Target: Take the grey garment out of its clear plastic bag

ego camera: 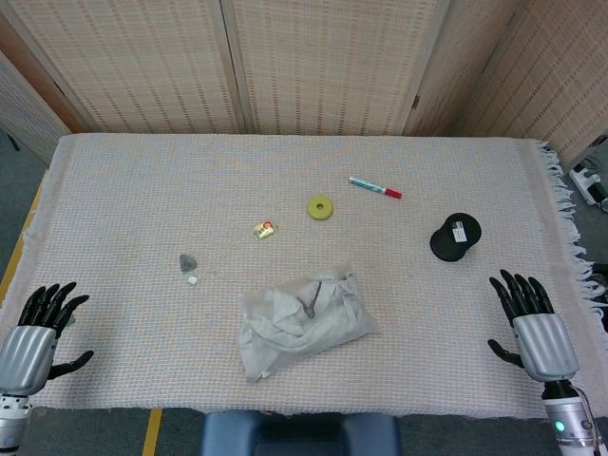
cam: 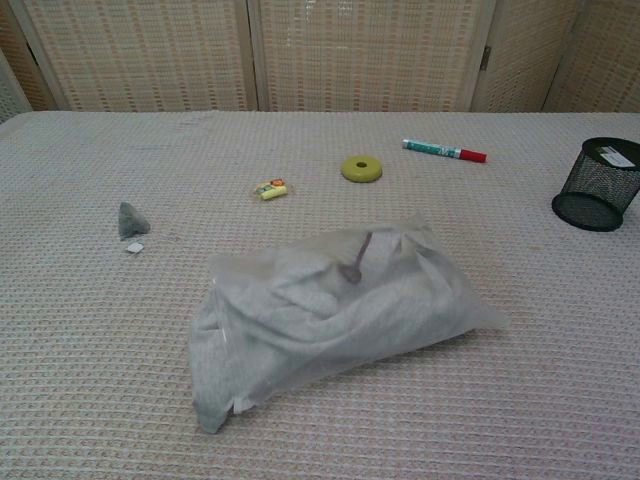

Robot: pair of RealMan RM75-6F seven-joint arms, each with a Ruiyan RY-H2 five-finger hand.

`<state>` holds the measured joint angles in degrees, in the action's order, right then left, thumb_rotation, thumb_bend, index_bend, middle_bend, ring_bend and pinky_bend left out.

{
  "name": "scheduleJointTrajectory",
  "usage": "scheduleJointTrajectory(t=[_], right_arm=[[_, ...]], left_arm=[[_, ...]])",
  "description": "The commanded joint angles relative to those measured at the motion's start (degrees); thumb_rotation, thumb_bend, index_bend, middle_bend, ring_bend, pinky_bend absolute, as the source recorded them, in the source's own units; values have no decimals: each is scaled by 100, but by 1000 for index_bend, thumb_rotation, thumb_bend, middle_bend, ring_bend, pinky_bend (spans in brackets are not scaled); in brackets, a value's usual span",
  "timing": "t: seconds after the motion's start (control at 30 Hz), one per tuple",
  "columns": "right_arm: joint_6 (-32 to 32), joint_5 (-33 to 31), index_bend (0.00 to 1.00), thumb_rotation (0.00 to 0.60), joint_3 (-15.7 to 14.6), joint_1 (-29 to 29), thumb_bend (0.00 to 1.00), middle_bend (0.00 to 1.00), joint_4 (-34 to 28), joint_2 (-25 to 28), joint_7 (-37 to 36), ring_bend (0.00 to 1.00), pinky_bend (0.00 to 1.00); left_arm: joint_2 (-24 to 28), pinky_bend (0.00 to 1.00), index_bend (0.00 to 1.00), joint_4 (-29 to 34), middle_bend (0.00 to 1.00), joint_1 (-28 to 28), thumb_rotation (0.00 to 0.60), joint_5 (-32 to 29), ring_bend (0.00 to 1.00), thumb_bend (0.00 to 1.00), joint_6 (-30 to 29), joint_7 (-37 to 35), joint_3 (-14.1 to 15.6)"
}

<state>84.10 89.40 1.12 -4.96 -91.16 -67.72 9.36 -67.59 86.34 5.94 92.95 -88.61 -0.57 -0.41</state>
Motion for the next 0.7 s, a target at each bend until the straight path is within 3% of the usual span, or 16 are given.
scheduleJointTrajectory(t=[0.03, 0.2, 0.27, 0.47, 0.7], right_arm=[[-12, -16, 0, 600, 1, 0, 109, 0, -6, 5, 4, 0, 0], [-29, -31, 0, 600, 6, -5, 111, 0, 1, -11, 37, 0, 0], [-36, -22, 0, 600, 11, -17, 110, 0, 13, -27, 67, 0, 0], [-114, -71, 0, 600, 15, -48, 110, 0, 37, -133, 277, 0, 0], [-326, -167, 0, 600, 6, -126, 110, 0, 4, -147, 335, 0, 0]], left_arm=[[-14, 68, 215, -5, 103, 8, 600, 58, 0, 145, 22, -28, 47], [-110, 66, 229, -58, 103, 90, 600, 419, 0, 145, 167, -437, 306], [-263, 66, 279, -263, 102, 151, 600, 739, 0, 147, 179, -716, 472], [-1289, 50, 430, -1500, 96, 278, 600, 1607, 0, 221, -56, -1848, 924], [-2573, 43, 505, -2614, 96, 350, 600, 2069, 0, 283, -562, -2160, 980]])
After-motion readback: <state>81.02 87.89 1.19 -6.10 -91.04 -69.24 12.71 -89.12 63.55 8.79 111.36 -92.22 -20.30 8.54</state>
